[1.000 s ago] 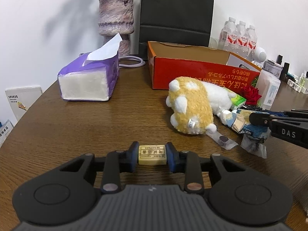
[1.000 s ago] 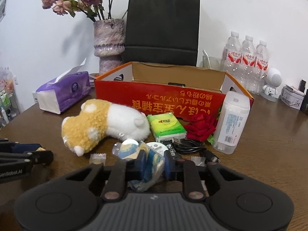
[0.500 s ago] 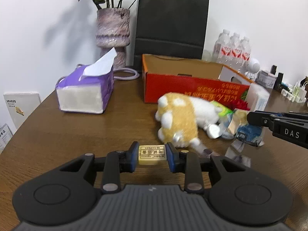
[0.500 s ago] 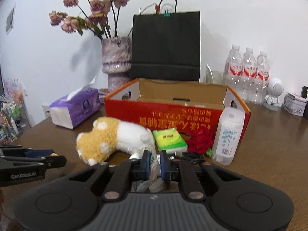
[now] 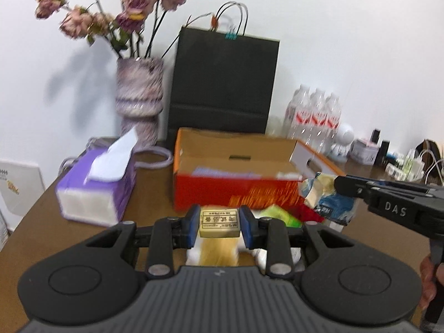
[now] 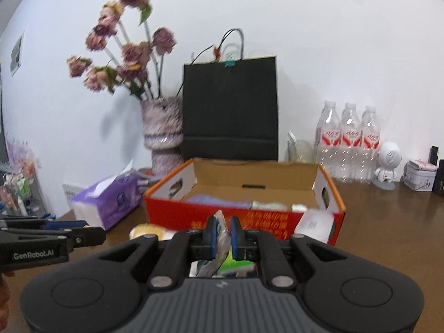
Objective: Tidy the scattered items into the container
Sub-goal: 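Carry soap bar and blue packet into the box and release both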
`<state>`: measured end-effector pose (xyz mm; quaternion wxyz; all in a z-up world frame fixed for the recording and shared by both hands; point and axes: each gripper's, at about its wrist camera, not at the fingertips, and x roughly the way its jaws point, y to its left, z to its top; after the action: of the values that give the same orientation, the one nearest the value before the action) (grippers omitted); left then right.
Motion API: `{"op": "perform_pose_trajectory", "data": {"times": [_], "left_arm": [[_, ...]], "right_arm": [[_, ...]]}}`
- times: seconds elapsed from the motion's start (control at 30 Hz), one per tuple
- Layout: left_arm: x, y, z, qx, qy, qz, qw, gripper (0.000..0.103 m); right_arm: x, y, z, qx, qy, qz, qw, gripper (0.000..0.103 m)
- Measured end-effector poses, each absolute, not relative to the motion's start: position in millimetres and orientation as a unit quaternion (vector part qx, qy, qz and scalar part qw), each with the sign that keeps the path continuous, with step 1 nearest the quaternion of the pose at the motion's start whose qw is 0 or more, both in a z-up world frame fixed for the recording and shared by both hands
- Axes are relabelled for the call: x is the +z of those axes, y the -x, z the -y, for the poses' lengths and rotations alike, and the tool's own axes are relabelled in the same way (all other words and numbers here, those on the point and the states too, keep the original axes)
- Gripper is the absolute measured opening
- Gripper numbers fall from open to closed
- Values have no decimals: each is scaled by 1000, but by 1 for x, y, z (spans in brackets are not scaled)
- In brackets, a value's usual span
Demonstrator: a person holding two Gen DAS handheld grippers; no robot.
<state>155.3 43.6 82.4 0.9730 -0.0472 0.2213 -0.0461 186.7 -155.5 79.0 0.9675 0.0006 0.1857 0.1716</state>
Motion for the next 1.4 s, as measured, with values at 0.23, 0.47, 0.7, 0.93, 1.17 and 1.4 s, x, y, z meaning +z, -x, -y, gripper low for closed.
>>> {"op": "perform_pose_trajectory", "data": {"times": [0.23,0.47,0.7,0.93,1.17,1.4], "left_arm": [[104,-204,-26,-51,82,-193,976,31],[109,-270,-7,-58,116,-174,976,31],[85,-335,-8,-26,121,-213,969,31],[61,-358,-10,-7,106,-254,961,31],[64,-354,-10,20,107,-247,963,92],[73,-348,-7,56,80,-238,966,103]], "right_arm": [[100,-227,167,156,-30,-159,974,9],[104,-276,174,144,-41,-144,978,9],[94,-334,177,143,-52,-164,975,9],[68,-367,180,135,-54,-207,967,9],[64,-369,178,145,-45,-229,962,47],[71,-371,187,146,-45,-251,956,103]]}}
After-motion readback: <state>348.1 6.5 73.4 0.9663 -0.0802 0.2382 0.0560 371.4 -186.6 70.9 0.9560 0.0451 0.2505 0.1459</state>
